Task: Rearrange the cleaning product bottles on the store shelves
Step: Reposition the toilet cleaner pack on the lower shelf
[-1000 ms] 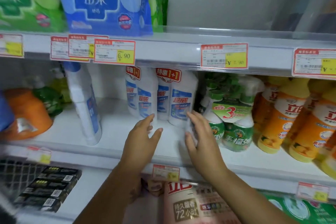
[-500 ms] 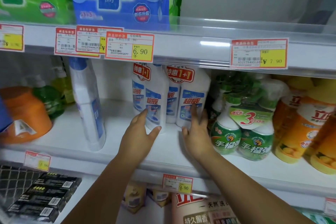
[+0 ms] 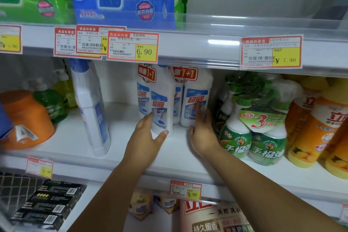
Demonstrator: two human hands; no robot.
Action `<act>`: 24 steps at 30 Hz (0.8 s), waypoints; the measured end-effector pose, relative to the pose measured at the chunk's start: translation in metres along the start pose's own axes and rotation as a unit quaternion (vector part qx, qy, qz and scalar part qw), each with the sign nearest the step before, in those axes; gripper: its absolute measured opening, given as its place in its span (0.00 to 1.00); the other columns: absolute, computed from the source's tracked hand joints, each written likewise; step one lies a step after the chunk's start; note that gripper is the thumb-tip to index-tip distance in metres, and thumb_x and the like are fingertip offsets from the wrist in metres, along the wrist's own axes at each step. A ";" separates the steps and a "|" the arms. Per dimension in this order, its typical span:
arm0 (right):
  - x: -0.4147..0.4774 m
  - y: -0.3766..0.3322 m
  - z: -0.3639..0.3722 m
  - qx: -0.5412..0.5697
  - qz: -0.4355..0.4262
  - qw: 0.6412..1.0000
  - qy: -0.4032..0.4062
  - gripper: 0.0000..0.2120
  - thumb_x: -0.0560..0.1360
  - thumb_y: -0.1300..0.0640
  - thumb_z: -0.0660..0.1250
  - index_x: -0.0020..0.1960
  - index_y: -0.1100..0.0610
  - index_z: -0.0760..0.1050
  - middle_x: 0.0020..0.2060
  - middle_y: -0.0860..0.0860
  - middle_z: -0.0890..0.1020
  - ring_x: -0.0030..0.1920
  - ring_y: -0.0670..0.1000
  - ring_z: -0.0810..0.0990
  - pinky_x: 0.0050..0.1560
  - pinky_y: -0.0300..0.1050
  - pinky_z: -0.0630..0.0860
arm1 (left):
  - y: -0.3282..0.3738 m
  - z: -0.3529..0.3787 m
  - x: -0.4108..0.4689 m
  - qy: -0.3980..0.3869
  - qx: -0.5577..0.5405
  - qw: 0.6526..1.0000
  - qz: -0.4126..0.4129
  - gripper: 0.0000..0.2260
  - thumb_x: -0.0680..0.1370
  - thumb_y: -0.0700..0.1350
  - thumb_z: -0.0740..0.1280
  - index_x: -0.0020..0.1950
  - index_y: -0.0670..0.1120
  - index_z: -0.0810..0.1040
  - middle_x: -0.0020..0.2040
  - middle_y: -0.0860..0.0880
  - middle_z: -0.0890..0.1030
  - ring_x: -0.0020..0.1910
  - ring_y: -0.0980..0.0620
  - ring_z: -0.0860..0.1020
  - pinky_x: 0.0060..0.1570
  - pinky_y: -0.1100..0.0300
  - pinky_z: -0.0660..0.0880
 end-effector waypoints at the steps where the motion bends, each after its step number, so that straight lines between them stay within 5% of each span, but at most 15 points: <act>1: 0.000 -0.001 0.000 0.000 0.002 1.000 -0.005 0.41 0.77 0.57 0.60 0.76 0.43 0.34 0.76 0.56 0.47 0.73 0.59 0.61 0.69 0.54 0.66 | -0.001 -0.001 -0.001 -0.001 0.002 1.000 -0.001 0.31 0.75 0.54 0.66 0.75 0.53 0.56 0.74 0.52 0.62 0.69 0.50 0.68 0.66 0.52 0.67; 5: -0.013 -0.013 -0.006 0.030 0.034 0.999 0.001 0.35 0.76 0.58 0.62 0.78 0.52 0.49 0.74 0.59 0.56 0.71 0.59 0.62 0.70 0.49 0.63 | -0.004 -0.004 -0.001 -0.002 0.010 1.000 -0.002 0.31 0.76 0.54 0.65 0.75 0.54 0.56 0.75 0.52 0.61 0.69 0.51 0.67 0.66 0.53 0.66; 9: -0.019 -0.043 -0.019 0.102 0.002 0.995 0.014 0.25 0.73 0.53 0.68 0.68 0.54 0.68 0.62 0.54 0.73 0.61 0.54 0.73 0.59 0.44 0.69 | -0.008 -0.008 -0.001 -0.002 0.027 1.000 -0.006 0.31 0.76 0.54 0.64 0.75 0.53 0.54 0.75 0.52 0.59 0.70 0.51 0.66 0.67 0.51 0.66; 13: -0.004 -0.074 -0.005 0.230 0.023 0.969 -0.085 0.25 0.72 0.50 0.71 0.66 0.53 0.68 0.61 0.51 0.78 0.59 0.52 0.77 0.56 0.42 0.70 | -0.016 -0.018 -0.005 0.006 0.040 0.999 -0.014 0.29 0.77 0.53 0.63 0.75 0.54 0.54 0.76 0.52 0.58 0.70 0.51 0.65 0.68 0.53 0.65; 19: 0.006 -0.079 0.005 0.239 0.057 0.967 -0.072 0.20 0.76 0.52 0.67 0.65 0.57 0.68 0.61 0.54 0.78 0.60 0.57 0.77 0.57 0.43 0.70 | -0.036 -0.028 -0.016 -0.005 0.072 0.997 -0.026 0.27 0.79 0.52 0.60 0.75 0.52 0.55 0.76 0.52 0.56 0.72 0.52 0.61 0.69 0.57 0.60; 24: -0.017 -0.061 -0.024 0.256 0.042 0.962 -0.085 0.20 0.75 0.58 0.67 0.66 0.53 0.68 0.57 0.48 0.78 0.56 0.48 0.76 0.55 0.40 0.67 | -0.038 -0.032 -0.014 -0.015 0.074 0.996 -0.037 0.28 0.78 0.53 0.61 0.75 0.51 0.54 0.76 0.51 0.57 0.73 0.52 0.60 0.70 0.57 0.59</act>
Point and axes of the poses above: each hand's wrist, its own x-axis towards the middle knuckle, its own z-axis out of the palm, y = z × x, the point moved 2 cm from there along x, towards the middle knuckle
